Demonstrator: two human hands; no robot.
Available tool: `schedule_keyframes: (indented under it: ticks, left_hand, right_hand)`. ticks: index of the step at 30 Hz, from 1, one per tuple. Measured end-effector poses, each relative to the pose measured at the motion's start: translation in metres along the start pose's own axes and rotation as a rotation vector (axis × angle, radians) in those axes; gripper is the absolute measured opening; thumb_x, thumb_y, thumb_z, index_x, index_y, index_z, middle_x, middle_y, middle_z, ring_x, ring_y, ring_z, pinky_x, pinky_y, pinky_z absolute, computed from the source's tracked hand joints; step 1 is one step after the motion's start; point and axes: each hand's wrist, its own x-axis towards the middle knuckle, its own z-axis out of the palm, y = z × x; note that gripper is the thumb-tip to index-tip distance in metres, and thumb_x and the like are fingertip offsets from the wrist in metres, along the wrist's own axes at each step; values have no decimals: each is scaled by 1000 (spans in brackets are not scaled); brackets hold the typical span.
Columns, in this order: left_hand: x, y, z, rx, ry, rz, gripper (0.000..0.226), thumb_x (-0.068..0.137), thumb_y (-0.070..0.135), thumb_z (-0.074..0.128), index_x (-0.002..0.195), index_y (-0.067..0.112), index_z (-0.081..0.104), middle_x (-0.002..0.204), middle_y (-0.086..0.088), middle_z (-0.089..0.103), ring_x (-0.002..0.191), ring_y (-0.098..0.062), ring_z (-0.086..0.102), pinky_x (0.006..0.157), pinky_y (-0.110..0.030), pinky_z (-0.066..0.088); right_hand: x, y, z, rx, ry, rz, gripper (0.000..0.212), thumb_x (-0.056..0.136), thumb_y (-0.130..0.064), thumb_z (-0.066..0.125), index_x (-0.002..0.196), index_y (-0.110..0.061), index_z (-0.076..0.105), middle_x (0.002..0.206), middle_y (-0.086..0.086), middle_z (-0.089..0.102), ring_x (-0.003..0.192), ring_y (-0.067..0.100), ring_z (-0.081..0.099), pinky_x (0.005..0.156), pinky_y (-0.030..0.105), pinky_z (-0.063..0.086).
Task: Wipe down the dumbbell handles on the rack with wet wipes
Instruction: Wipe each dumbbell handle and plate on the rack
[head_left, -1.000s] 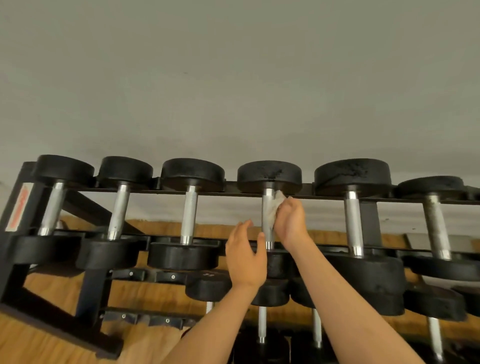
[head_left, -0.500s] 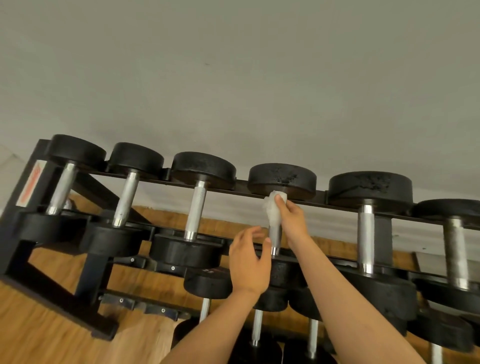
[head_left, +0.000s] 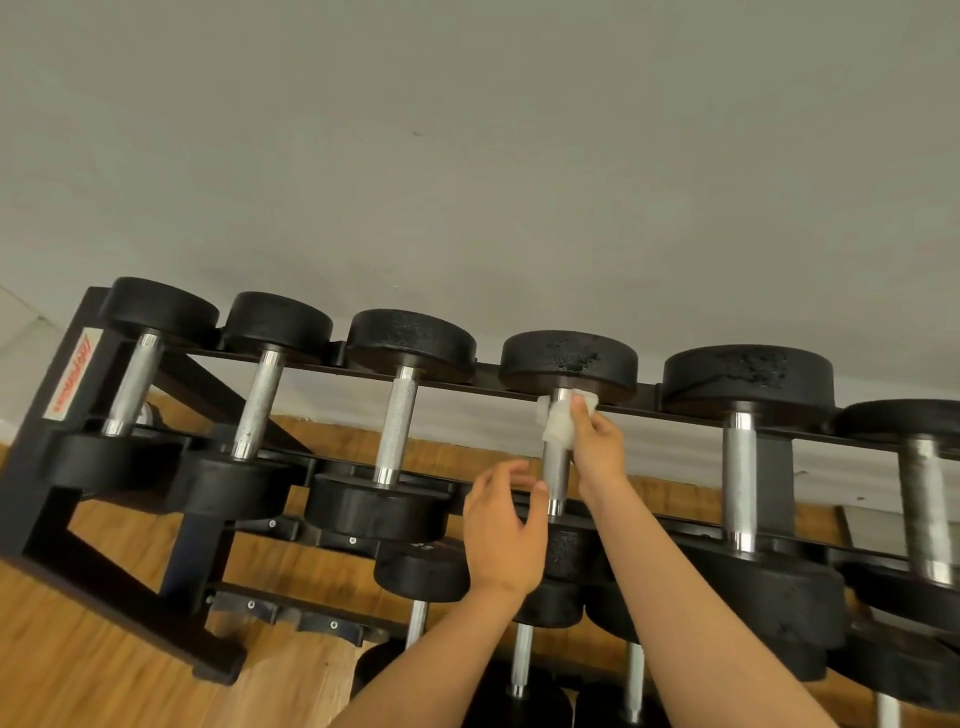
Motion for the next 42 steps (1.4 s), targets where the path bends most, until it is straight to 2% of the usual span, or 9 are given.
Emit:
schedule_keyframes:
  ticks: [7,11,16,20,23,30,35,39,42]
  left_hand:
    - [1,0,0,-1,7,17,27,90,46,50,113,32,57,102,23,58,110,-1,50,96,-22,38]
    - [0,-1,0,-13,5,16,31,87,50,47,111,33,57,104,23,58,110,-1,50,97,-24,40]
    - [0,0,0,-7,-8,-1,22,91,42,54,111,34,56,104,21,57,106,-1,52,91,-20,40]
    - [0,-1,0,-11,-5,-1,29,87,50,50,113,35,55,106,17,59,105,-2,54,92,-25,45]
    - [0,-1,1,-9,4,1,30,87,50,50,113,35,55,103,17,59,103,-3,54,92,-29,47]
    - [0,1,1,-11,19,-7,20,94,37,58,113,31,57,96,20,58,98,0,53,89,-28,47]
    - [0,1,1,-8,25,-4,19,93,38,57,112,33,55,95,17,59,96,1,52,86,-28,48]
    - [-1,1,1,-31,28,-6,17,92,38,57,109,37,54,93,18,59,96,1,54,86,-28,49]
    - [-1,1,2,-25,25,-3,16,93,37,57,108,38,53,93,19,58,96,0,54,85,-28,48]
  right_hand:
    - [5,-6,0,-57,-95,-16,21,97,-36,55,89,-18,63,88,4,64,78,15,59,68,26,51]
    - [6,9,-14,-203,-68,-81,42,102,-38,45,95,-2,65,100,26,64,82,20,57,82,37,50]
    - [16,-10,-7,-422,-201,-162,35,102,-42,42,99,-11,59,89,5,61,78,12,57,69,24,47]
    - [17,8,-10,-559,-54,-281,42,104,-38,36,87,-6,57,79,10,58,77,23,58,71,37,48]
    - [20,2,-12,-538,-82,-282,42,102,-39,44,79,-6,56,71,8,55,70,21,55,63,31,43]
    - [10,1,-8,-842,7,-407,44,106,-34,31,96,-2,59,81,10,59,76,23,60,69,34,48]
    - [18,-8,-1,-722,-66,-301,47,105,-37,35,98,1,60,87,15,60,86,30,61,78,41,50]
    - [13,10,-16,-622,-80,-351,42,104,-37,39,86,-4,59,77,11,59,77,26,59,70,37,48]
    - [19,3,-14,-566,-192,-247,39,101,-41,43,102,-5,59,92,11,62,88,25,60,80,38,50]
